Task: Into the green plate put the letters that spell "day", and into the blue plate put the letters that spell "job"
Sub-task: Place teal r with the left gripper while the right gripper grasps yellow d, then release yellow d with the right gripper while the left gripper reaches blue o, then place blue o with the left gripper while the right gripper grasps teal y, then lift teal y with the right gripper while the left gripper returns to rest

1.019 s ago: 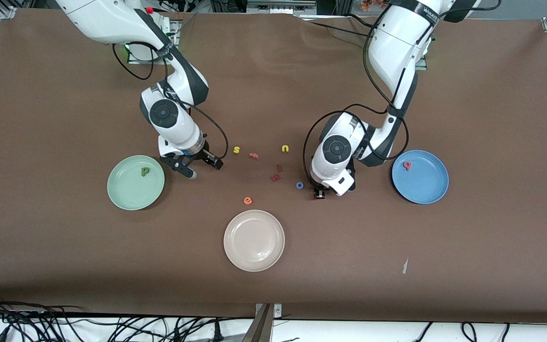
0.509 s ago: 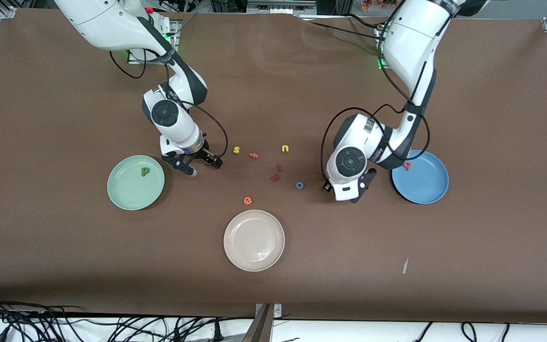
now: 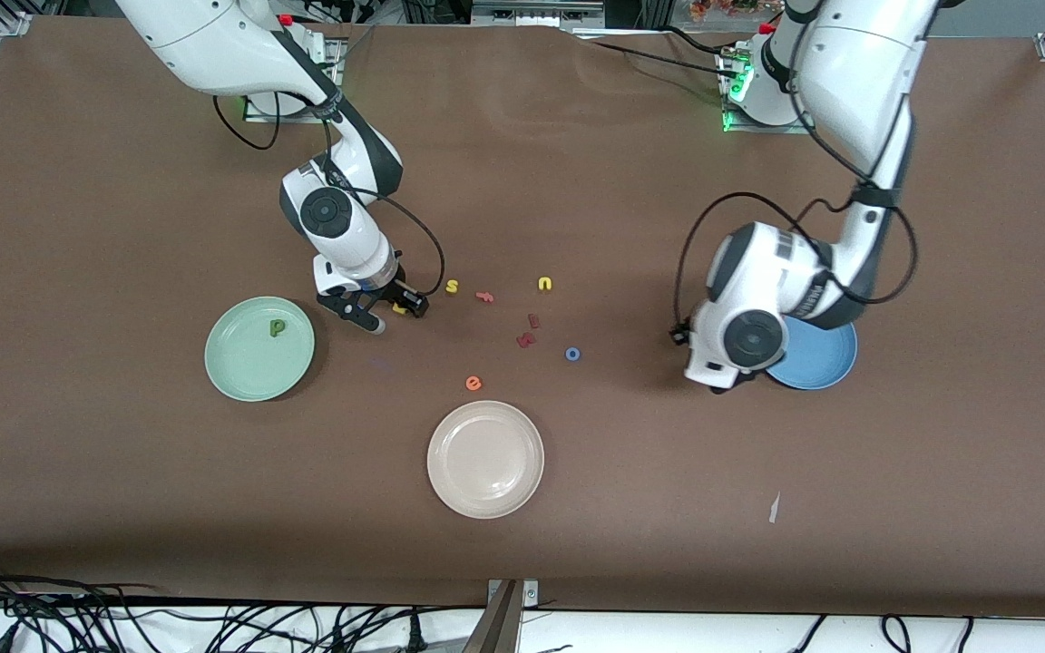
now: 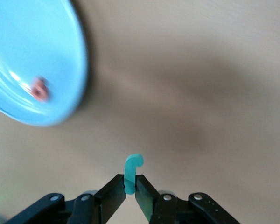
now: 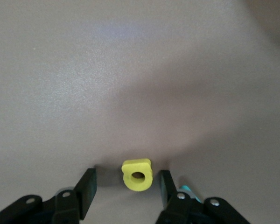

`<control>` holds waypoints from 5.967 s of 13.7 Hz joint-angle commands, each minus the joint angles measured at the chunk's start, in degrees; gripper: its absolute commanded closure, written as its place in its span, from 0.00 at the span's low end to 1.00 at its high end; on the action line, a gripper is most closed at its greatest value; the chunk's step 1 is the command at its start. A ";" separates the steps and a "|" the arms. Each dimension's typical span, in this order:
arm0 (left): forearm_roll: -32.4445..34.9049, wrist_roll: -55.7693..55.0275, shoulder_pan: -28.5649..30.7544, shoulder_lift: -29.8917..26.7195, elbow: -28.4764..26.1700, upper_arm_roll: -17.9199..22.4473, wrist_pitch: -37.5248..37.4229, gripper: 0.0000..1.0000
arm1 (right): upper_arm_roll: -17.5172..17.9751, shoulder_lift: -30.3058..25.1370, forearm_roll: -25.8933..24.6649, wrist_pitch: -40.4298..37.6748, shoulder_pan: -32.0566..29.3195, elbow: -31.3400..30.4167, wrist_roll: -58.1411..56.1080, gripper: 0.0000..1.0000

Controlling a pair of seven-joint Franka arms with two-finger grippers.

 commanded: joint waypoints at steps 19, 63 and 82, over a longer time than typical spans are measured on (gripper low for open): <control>-4.47 2.41 4.93 2.42 3.76 -1.99 5.75 0.00 | -2.78 1.03 -3.37 2.35 2.23 -0.71 1.33 0.61; 4.65 3.01 -0.47 -10.19 -14.76 -2.08 19.40 1.00 | 0.03 -10.66 6.82 -2.67 -4.18 -9.59 -3.95 0.06; 7.03 24.33 16.25 -16.22 -15.81 -1.82 10.59 0.00 | -0.84 -5.73 4.81 5.16 0.13 -10.91 4.59 0.12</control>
